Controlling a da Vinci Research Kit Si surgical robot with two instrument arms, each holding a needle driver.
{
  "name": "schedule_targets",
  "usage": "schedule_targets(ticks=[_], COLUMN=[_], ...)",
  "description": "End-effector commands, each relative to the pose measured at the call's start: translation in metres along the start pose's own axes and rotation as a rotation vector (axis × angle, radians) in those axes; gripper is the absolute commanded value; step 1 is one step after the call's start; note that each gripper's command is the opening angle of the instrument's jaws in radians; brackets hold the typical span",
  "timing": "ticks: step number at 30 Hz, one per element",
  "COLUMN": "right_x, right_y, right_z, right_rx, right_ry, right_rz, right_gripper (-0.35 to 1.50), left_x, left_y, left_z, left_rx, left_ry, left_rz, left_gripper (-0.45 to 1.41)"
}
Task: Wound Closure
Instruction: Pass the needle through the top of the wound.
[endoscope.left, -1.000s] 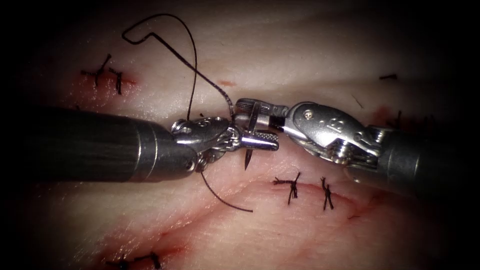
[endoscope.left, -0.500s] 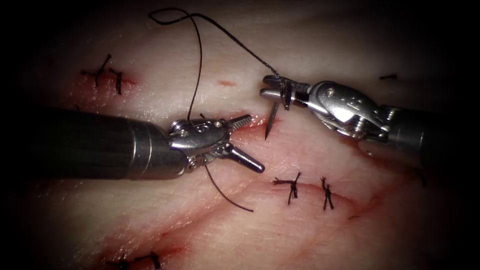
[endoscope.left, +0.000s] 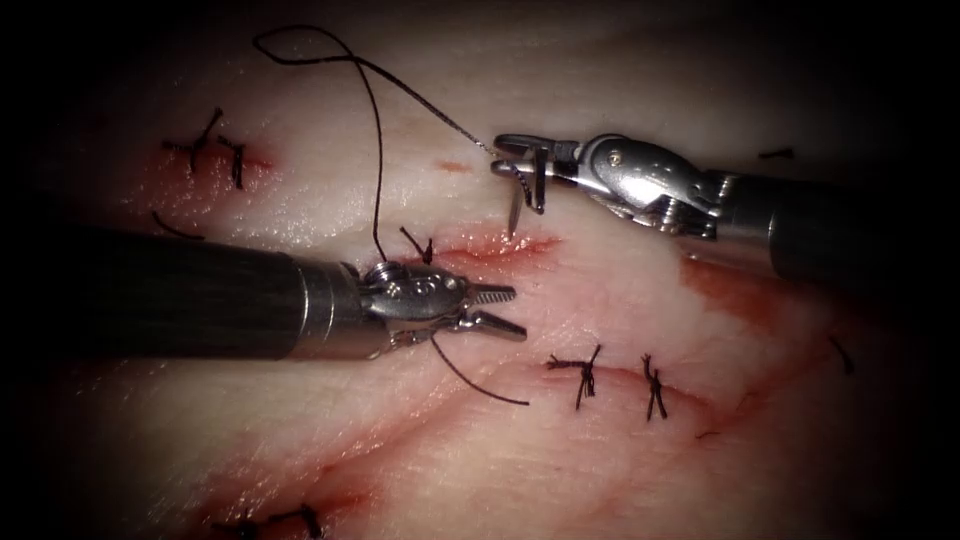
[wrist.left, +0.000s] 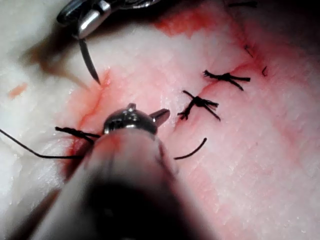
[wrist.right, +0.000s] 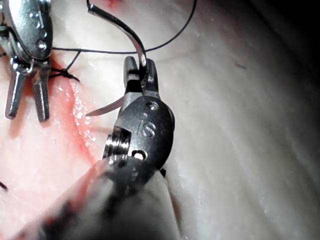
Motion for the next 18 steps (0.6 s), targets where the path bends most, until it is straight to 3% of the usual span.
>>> schedule_targets(ticks=[1, 9, 18], right_x=[-0.0002, -0.0016, -0.0018], right_y=[0.0008, 0.0008, 0.0014], right_z=[0.0013, 0.0025, 0.0024], right_rx=[0.002, -0.010, -0.016], right_ry=[-0.011, -0.015, -0.015], right_rz=[-0.026, -0.100, -0.143], right_gripper=[-0.35, -0.35, -0.35], left_x=[0.0000, -0.0019, -0.0008], left_y=[-0.0002, 0.0001, 0.0012], left_z=[0.0008, 0.0012, 0.0003], left_rx=[0.004, -0.008, -0.019], left_ry=[-0.003, -0.038, -0.041], left_rz=[0.004, 0.009, -0.005], left_gripper=[0.36, 0.39, 0.39])
